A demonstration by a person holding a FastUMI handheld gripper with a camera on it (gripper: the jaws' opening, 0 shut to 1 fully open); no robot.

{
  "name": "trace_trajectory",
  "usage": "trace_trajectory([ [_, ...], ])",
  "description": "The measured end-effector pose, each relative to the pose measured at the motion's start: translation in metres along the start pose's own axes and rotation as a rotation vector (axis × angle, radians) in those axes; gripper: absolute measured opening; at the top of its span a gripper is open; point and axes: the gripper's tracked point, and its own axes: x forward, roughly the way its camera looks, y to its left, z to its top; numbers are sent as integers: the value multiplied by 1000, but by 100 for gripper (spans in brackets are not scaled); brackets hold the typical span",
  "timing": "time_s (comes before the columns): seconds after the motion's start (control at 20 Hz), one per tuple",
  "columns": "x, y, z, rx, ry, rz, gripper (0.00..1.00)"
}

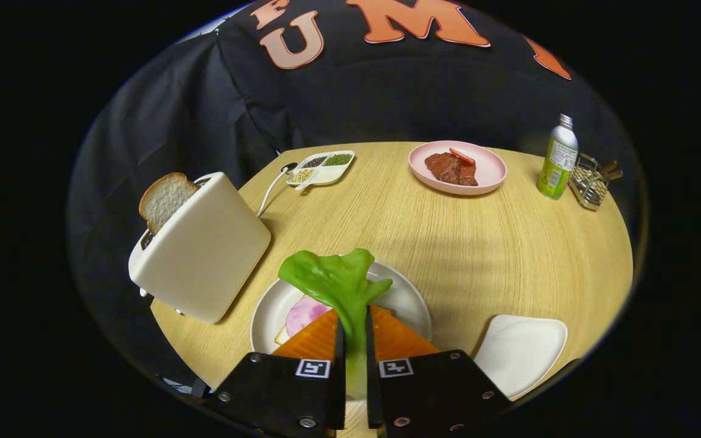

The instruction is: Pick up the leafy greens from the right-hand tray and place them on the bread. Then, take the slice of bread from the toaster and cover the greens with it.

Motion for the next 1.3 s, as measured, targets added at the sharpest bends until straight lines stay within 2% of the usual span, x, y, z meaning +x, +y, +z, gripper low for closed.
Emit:
trace_trajectory([
  [0.15,14,3,-4,-18,24,-27,22],
  [0.35,19,26,-7,-36,33,5,27],
  [0.45,22,30,-8,-68,38,-6,37],
  [0.5,22,31,-8,-85,33,-17,46],
  [0.8,7,36,16,-123,-21,-73,73],
  [1.0,-8,44,37,-174,-56,-122,80],
  [1.3,-41,106,77,-181,-94,-53,80],
])
